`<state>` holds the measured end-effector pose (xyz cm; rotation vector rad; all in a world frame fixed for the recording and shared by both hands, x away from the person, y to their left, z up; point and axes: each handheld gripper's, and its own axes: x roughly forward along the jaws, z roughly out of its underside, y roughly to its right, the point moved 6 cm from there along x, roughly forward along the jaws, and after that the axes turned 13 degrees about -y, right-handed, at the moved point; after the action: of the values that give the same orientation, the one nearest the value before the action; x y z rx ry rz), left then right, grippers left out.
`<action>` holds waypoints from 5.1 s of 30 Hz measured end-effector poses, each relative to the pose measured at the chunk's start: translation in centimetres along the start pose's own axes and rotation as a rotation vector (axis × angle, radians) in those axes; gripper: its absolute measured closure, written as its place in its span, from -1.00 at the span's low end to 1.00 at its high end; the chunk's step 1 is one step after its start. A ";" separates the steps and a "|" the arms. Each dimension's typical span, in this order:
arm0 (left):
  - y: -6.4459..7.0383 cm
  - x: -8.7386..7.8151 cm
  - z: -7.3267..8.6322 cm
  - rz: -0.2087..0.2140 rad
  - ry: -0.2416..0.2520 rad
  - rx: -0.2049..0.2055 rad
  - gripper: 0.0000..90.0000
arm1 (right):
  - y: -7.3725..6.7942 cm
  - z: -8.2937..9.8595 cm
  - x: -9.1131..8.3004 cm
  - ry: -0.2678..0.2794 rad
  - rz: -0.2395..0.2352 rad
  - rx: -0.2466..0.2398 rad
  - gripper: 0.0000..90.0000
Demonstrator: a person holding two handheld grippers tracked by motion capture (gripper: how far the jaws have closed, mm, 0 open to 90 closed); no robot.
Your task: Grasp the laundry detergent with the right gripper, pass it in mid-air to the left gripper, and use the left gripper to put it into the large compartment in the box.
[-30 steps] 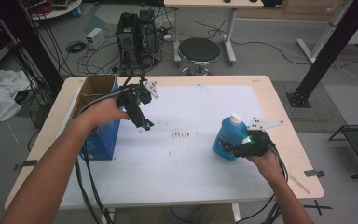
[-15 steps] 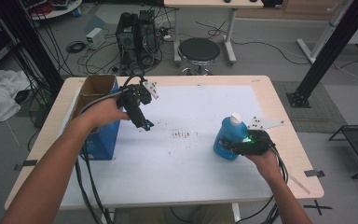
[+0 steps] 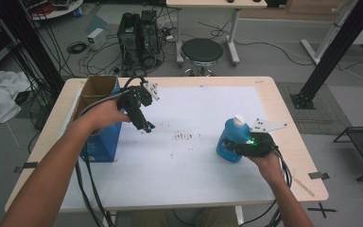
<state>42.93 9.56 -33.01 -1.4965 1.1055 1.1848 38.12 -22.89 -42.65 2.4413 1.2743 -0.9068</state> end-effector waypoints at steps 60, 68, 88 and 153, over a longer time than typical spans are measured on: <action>8.5 -6.5 -6.0 0.061 -0.016 0.156 -0.79 | -9.7 -9.4 2.0 -0.124 -0.450 -0.406 -0.03; 9.0 -6.9 -7.6 0.065 -0.025 0.179 -0.79 | -10.3 -10.1 2.6 -0.123 -0.452 -0.439 -0.03; 9.6 -6.1 -9.9 0.079 -0.058 0.215 -0.79 | -11.2 -11.2 3.3 -0.143 -0.463 -0.467 -0.03; 10.2 -4.7 -10.7 0.094 -0.114 0.270 -0.19 | -11.8 -11.0 3.2 -0.177 -0.473 -0.434 -0.03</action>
<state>34.18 -2.34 -28.13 -1.1692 1.2157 1.1195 34.49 -8.65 -35.27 1.7243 1.7948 -0.8169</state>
